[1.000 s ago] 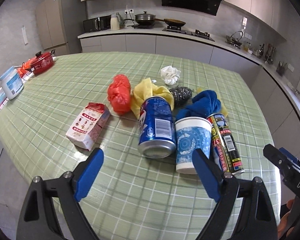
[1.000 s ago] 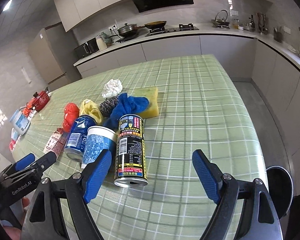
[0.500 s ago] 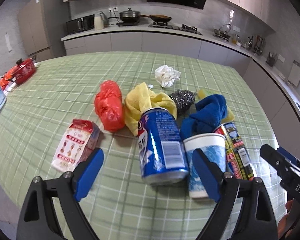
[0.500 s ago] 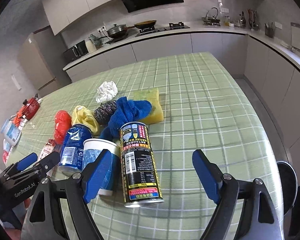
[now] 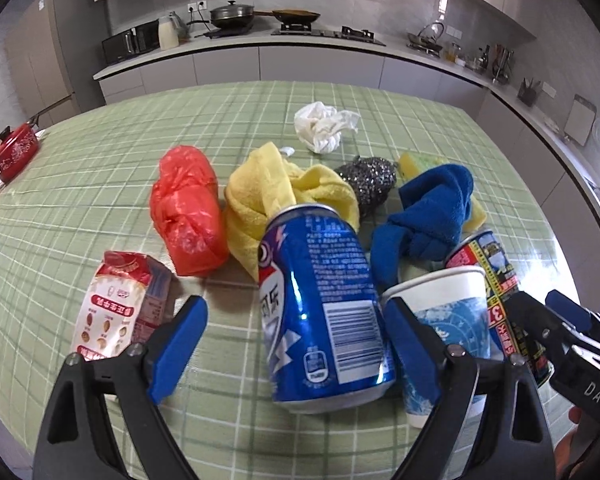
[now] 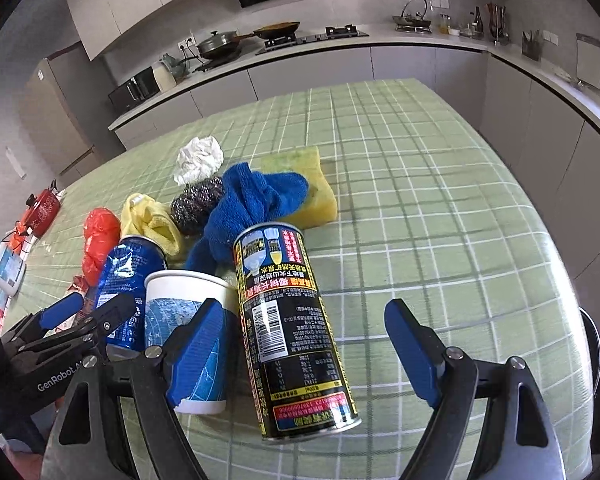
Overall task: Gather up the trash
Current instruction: 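Grasp the blue Pepsi can with the left tool while the right tool grasps the black spray can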
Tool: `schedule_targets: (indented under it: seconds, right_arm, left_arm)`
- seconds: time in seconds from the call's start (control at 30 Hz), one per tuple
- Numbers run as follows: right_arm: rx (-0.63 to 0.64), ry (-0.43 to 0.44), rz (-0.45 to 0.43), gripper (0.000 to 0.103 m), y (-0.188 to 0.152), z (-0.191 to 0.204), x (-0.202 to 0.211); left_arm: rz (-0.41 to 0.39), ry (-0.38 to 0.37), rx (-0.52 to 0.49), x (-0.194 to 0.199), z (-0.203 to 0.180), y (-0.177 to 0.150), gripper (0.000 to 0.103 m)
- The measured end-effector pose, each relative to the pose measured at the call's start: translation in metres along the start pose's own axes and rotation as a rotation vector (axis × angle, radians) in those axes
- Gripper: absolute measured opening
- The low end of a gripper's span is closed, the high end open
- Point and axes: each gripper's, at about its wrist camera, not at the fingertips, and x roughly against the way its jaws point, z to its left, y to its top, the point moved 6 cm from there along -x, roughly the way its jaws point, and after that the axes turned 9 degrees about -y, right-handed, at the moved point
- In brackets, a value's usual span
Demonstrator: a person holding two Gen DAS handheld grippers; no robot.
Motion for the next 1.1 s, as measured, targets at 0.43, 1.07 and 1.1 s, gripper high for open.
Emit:
schedule_targets:
  seconds: [0.43, 1.07, 1.1]
  right_arm:
    - [0.019, 0.007, 0.041, 0.085, -0.008, 0.008, -0.021]
    - [0.049, 0.044, 0.078, 0.060, -0.009, 0.018, -0.039]
    - [0.056, 0.041, 0.078, 0.060, -0.009, 0.019, -0.039]
  left_arm:
    - [0.022, -0.035, -0.003, -0.009, 0.003, -0.007, 0.091]
    - [0.010, -0.095, -0.018, -0.010, -0.004, -0.012, 0.071]
    - [0.009, -0.095, -0.019, -0.010, -0.004, -0.013, 0.071]
